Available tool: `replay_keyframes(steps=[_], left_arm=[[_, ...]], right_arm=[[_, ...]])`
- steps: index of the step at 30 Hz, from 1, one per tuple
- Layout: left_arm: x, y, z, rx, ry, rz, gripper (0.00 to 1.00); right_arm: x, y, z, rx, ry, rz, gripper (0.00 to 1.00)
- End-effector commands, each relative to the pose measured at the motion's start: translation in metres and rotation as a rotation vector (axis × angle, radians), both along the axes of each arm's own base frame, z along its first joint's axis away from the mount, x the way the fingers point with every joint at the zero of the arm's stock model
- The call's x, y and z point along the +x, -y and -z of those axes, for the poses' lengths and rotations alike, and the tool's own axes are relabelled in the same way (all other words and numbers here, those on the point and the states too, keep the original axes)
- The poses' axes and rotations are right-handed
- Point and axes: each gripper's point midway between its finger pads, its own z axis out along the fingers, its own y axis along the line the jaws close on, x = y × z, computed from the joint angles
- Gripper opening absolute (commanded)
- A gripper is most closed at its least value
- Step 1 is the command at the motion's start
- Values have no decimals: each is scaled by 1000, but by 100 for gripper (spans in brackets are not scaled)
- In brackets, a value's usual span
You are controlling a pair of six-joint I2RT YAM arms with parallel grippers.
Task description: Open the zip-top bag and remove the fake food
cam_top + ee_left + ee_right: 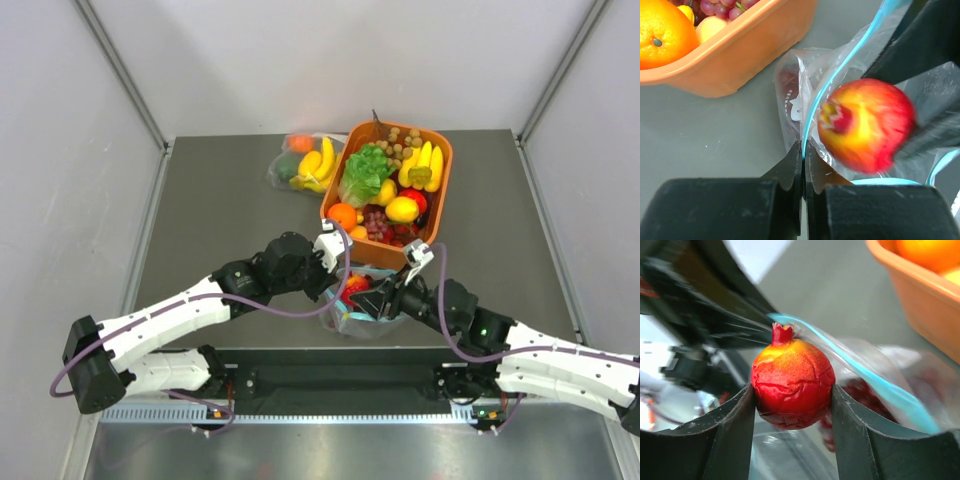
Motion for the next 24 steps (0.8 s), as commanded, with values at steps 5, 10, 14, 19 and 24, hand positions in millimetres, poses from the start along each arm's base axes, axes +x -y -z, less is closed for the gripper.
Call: replay_keyframes(steps=[5, 10, 14, 19, 24], left_arm=[[2, -1, -6, -3, 15, 3, 1], [2, -1, -5, 0, 13, -2, 1], [2, -1, -6, -1, 15, -2, 1], [3, -3, -7, -4, 22, -8, 1], [3, -3, -7, -3, 20, -12, 1]], right_arm=[[-19, -7, -91, 267, 145, -122, 17], [-9, 5, -105, 270, 186, -47, 17], [0, 15, -116, 257, 219, 21, 17], [21, 37, -138, 191, 279, 156, 17], [51, 61, -148, 57, 318, 258, 16]])
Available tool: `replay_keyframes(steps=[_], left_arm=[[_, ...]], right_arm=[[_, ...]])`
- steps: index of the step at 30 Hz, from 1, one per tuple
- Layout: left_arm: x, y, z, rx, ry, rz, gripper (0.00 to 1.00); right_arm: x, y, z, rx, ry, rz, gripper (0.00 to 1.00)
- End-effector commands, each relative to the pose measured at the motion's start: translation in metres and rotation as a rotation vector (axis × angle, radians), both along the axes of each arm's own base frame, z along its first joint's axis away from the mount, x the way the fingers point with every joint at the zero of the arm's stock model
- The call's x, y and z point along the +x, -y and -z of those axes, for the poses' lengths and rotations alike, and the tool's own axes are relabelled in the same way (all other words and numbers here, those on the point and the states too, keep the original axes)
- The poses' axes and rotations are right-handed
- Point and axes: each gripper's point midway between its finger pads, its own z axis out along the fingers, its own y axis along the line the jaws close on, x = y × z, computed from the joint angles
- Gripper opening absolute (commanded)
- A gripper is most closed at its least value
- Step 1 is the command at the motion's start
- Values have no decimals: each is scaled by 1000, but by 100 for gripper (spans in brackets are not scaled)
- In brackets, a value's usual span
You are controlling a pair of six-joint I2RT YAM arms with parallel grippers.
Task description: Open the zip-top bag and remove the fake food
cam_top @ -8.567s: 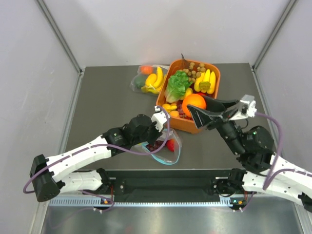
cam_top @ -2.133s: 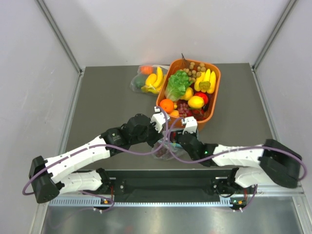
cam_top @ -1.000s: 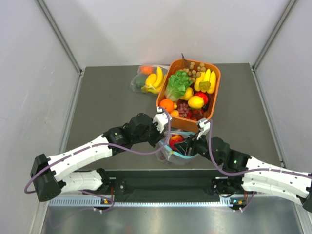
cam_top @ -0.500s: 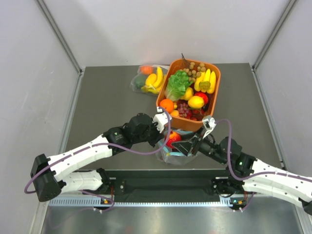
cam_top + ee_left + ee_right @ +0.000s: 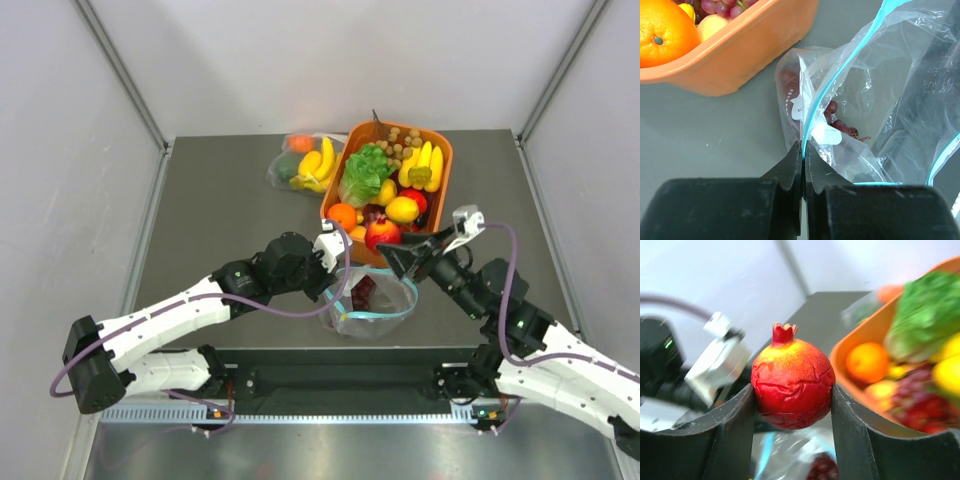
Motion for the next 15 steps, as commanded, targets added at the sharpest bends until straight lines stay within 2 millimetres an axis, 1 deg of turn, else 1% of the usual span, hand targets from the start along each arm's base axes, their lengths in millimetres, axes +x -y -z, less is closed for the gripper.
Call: replay_keyframes(steps=[1, 2, 3, 4, 5, 6, 7, 8, 9, 10, 12, 13, 15], left_arm=[[3, -2, -8, -9, 20, -8, 1], [2, -2, -8, -8, 18, -9, 1], [3, -2, -8, -8, 19, -10, 1], [3, -2, -8, -9, 20, -8, 1], [2, -2, -8, -9, 20, -8, 1], [3, -2, -9, -10, 21, -11, 1], [3, -3, -8, -7, 21, -12, 1], [3, -2, -9, -10, 23, -11, 1], [3, -3, -9, -9, 22, -14, 1], [3, -3, -9, -8, 23, -14, 1], [3, -3, -9, -8, 24, -15, 1], [4, -3, -10, -10, 26, -14, 1], [4, -4, -11, -10, 28, -17, 1]], right_arm=[[34, 30, -31, -68, 56, 149, 16], [41, 33, -32, -86, 55, 159, 16], [44, 30, -35, -103, 66, 135, 16], [64, 41, -33, -137, 41, 185, 16], [72, 43, -32, -150, 34, 186, 15], [77, 39, -31, -159, 31, 142, 15], [101, 51, -30, -172, 7, 192, 15], [109, 51, -28, -181, -4, 172, 15], [120, 56, -27, -198, -10, 188, 15], [142, 65, -23, -220, -36, 222, 15], [157, 67, -14, -252, -72, 215, 15], [170, 66, -6, -268, -97, 216, 14], [179, 61, 1, -290, -106, 196, 14]])
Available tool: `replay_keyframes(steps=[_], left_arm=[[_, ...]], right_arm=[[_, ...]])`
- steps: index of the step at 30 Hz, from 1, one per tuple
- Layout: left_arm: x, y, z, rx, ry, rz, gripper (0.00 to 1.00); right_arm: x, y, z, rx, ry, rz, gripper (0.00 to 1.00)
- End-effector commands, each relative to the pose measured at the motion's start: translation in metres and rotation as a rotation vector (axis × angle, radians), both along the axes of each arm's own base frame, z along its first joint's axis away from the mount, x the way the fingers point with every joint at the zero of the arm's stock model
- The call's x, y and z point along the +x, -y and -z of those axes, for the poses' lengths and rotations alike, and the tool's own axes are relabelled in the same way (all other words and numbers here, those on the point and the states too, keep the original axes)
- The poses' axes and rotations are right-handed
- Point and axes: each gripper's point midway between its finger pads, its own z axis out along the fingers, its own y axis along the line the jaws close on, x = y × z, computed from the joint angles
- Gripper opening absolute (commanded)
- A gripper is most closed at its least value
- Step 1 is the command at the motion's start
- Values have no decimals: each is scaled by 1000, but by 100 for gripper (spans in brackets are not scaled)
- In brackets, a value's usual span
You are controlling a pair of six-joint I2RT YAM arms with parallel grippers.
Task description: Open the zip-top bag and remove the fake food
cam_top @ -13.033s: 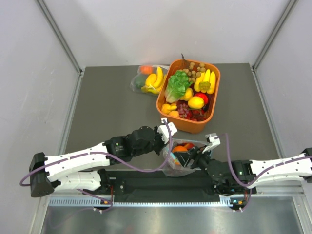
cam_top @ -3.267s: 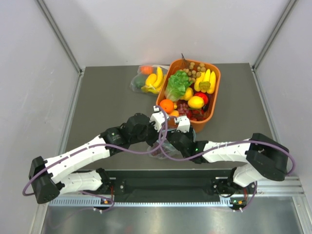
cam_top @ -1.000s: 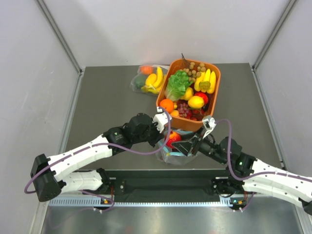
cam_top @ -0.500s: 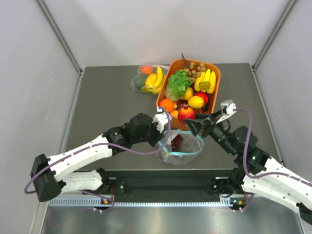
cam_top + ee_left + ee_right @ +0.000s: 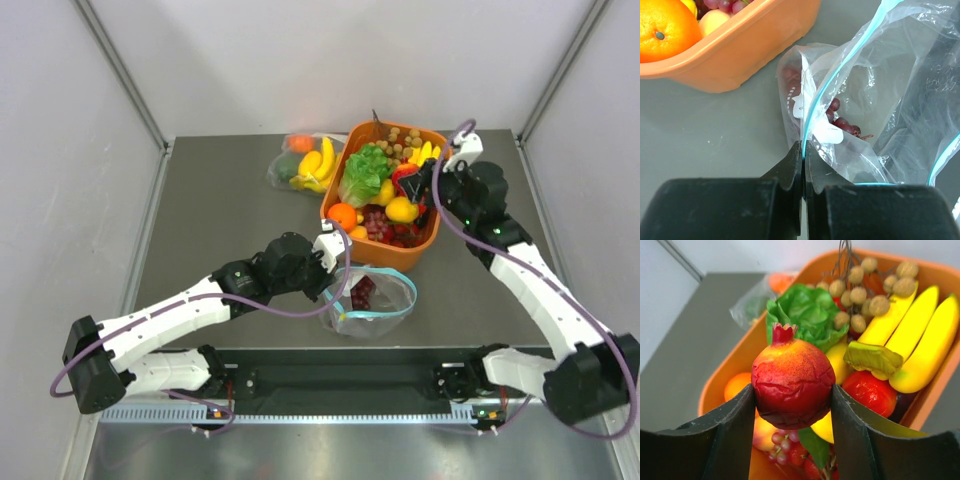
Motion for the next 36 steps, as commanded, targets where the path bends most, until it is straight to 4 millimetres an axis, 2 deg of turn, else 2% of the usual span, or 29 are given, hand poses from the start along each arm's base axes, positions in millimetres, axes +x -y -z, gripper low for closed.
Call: replay_keyframes(steps=[1, 9, 12, 15, 16, 22, 24, 27, 32, 36], left_arm=[[4, -2, -13, -19, 32, -12, 1], [4, -2, -12, -16, 32, -14, 1], [4, -2, -11, -16, 29, -11, 1], [4, -2, -12, -18, 32, -10, 1], [4, -2, -12, -17, 33, -11, 1], [4, -2, -12, -19, 30, -11, 1], [4, -2, -12, -18, 31, -12, 1], [4, -2, -13, -20, 32, -8, 1], [4, -2, -12, -18, 32, -10, 1], [4, -2, -12, -18, 32, -10, 1]], right_arm=[[11, -14, -5, -29, 6, -95, 15], [44, -16, 54, -92, -86, -56, 14], [51, -11, 66, -112, -90, -29, 16], [53, -12, 69, -119, -90, -28, 22], [53, -12, 69, -120, -93, -28, 32], [51, -12, 62, -114, -84, -33, 69], [49, -12, 57, -105, -73, -39, 75], [42, -16, 48, -91, -56, -65, 91], [30, -13, 33, -77, -25, -72, 95], [9, -1, 14, -77, 26, -45, 95]])
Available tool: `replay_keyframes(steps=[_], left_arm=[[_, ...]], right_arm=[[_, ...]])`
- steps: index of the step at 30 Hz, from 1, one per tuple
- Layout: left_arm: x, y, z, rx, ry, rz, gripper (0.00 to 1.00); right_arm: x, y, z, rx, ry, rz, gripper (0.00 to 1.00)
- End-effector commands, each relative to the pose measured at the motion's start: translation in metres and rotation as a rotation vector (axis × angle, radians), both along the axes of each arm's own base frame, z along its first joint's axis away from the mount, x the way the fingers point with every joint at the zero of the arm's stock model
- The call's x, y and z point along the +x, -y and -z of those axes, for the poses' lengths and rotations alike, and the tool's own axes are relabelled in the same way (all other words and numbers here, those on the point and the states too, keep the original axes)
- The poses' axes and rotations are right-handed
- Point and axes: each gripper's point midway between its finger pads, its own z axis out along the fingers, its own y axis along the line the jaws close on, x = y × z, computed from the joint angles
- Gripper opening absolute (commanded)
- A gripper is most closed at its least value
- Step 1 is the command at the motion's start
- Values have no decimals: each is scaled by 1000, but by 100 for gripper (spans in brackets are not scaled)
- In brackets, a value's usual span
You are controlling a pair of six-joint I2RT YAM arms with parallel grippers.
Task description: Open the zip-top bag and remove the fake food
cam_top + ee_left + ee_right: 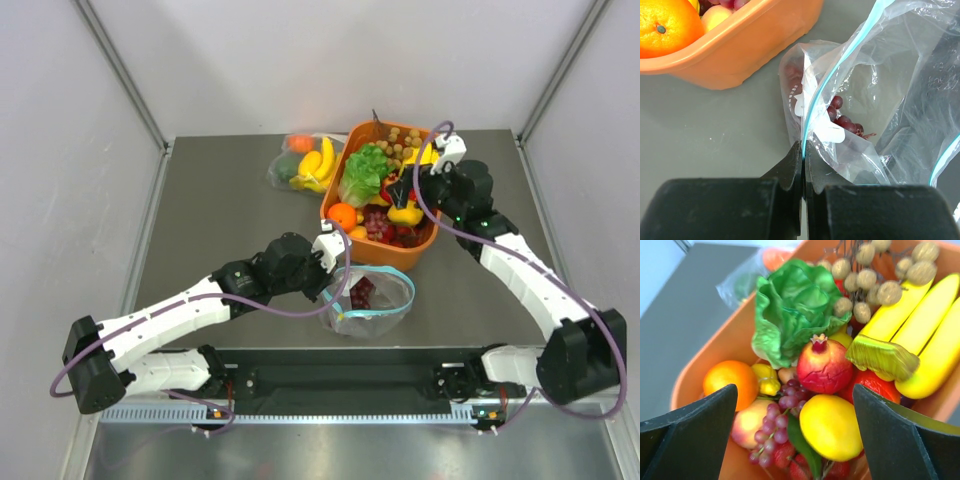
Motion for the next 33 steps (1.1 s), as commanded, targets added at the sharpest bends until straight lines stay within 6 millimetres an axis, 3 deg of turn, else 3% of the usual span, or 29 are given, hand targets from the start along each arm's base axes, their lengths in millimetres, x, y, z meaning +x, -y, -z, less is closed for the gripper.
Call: replay_keyframes(steps=[1, 3, 6, 11, 18, 24, 28, 33], left_arm=[[3, 1, -15, -34, 34, 2, 1], [3, 1, -16, -34, 33, 0, 1], [3, 1, -15, -34, 32, 1, 1], [3, 2, -15, -32, 31, 3, 1], [3, 1, -13, -26, 32, 0, 1], [5, -1, -14, -24, 38, -9, 1], [5, 0, -14, -23, 40, -7, 1], [4, -1, -15, -25, 41, -7, 1]], right_arm=[[-22, 12, -38, 31, 103, 21, 95], [-40, 16, -49, 51, 137, 18, 94], [-73, 11, -45, 95, 118, -42, 91], [-128, -9, -25, 134, 87, -138, 86], [-188, -65, -4, 150, 21, -308, 79], [-215, -98, -6, 142, 26, -370, 73], [-222, -115, -2, 124, 17, -402, 71], [-220, -125, 39, 62, -85, -379, 70]])
